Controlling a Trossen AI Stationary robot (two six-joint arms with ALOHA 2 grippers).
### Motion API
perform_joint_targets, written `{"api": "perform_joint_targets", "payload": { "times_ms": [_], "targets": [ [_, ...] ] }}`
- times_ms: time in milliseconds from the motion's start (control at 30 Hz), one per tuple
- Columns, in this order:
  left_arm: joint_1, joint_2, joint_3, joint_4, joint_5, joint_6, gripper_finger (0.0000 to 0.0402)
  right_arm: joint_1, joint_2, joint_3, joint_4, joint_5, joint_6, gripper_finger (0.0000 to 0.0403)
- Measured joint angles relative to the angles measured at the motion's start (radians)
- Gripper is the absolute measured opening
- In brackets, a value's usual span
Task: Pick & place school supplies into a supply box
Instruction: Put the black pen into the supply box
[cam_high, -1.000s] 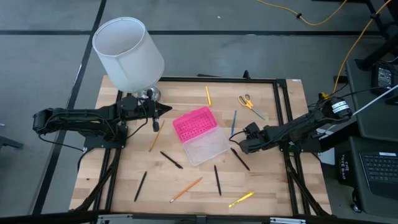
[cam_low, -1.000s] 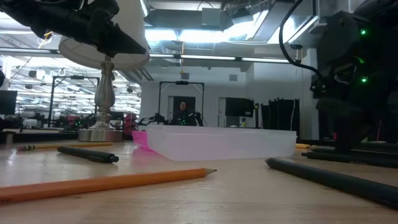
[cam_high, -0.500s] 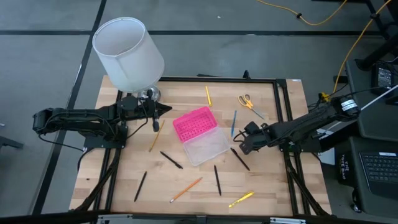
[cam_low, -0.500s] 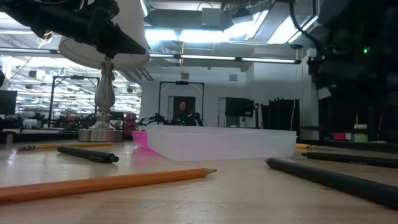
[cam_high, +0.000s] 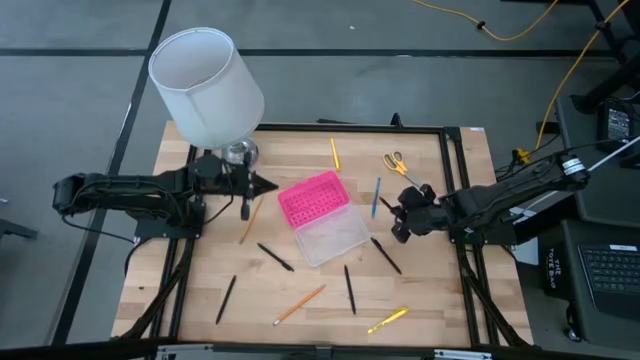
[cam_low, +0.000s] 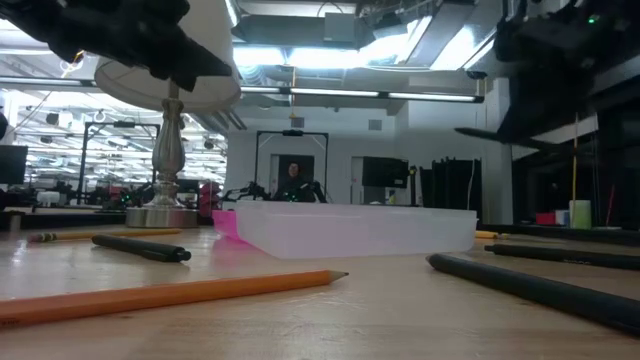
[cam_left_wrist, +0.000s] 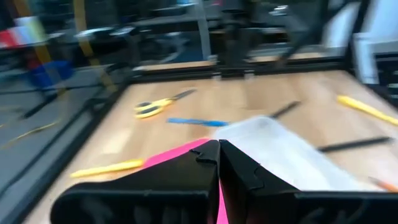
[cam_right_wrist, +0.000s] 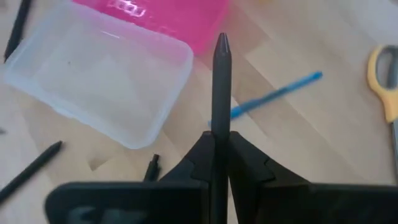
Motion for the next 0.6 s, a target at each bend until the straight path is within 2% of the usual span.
{"api": "perform_joint_targets", "payload": {
  "times_ms": [167, 333, 600],
  "targets": [
    [-0.042, 0.0, 0.0, 0.0, 0.004, -0.006, 0.0004, 0.029, -0.001, -0.001, 0.098, 0.046, -0.14, 0.0027],
    [-0.082, 0.0, 0.0, -0.001, -0.012, -0.036, 0.0004, 0.039, 0.005, -0.001, 0.232, 0.048, -0.273, 0.0032],
    [-0.171, 0.0, 0.0, -0.007, -0.175, -0.082, 0.0004, 0.039, 0.056, -0.001, 0.373, 0.013, -0.411, 0.0029]
  ]
}}
